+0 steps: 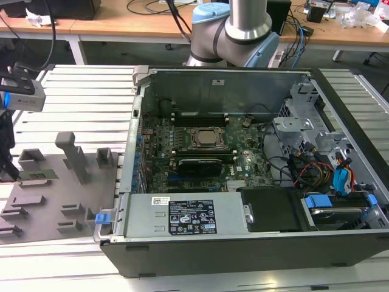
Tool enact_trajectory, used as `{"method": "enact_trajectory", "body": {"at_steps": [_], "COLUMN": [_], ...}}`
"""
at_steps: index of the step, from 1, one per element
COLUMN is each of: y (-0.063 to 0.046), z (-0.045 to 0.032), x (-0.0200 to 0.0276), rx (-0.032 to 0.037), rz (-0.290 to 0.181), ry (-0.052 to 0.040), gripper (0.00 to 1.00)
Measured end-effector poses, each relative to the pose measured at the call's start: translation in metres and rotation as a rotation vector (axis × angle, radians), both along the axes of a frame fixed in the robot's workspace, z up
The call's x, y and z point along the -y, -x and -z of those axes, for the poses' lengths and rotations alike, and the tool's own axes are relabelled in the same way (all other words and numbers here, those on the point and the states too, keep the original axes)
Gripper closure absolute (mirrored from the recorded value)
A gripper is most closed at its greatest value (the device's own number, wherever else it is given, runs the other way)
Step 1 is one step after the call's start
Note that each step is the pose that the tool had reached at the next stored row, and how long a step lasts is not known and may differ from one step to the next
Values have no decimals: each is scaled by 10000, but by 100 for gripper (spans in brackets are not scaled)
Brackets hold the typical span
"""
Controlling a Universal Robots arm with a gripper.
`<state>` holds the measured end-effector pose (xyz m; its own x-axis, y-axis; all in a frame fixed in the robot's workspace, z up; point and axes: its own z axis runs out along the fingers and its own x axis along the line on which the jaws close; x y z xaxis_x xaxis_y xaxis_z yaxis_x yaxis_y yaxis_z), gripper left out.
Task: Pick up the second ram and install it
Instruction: 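Pick up the second ram and move it above second insertion slot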
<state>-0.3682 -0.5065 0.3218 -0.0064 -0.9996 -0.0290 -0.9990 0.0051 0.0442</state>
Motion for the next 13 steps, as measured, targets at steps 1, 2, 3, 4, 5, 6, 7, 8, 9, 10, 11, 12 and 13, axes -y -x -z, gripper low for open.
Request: {"method": "enact_trajectory", "body": {"at_steps": [1,2,3,4,5,6,7,8,9,10,11,12,13], "y": [0,0,0,0,0,0,0,0,0,0,0,0,0], "z": [-32,-56,-79,-91,-104,-115,-126,-155,-181,-206,-227,-244,-256], "x": [0,-1,-1,-1,-2,-2,-2,-3,-3,-4,-5,-6,-6], "rx": [0,0,0,0,0,0,0,0,0,0,0,0,0], "rz": [0,0,0,0,0,0,0,0,0,0,0,0,0], "ry": [-1,-1,-1,0,0,0,0,0,0,0,-1,-1,0], "gripper": [86,86,86,86,86,86,86,86,86,86,86,86,86]}}
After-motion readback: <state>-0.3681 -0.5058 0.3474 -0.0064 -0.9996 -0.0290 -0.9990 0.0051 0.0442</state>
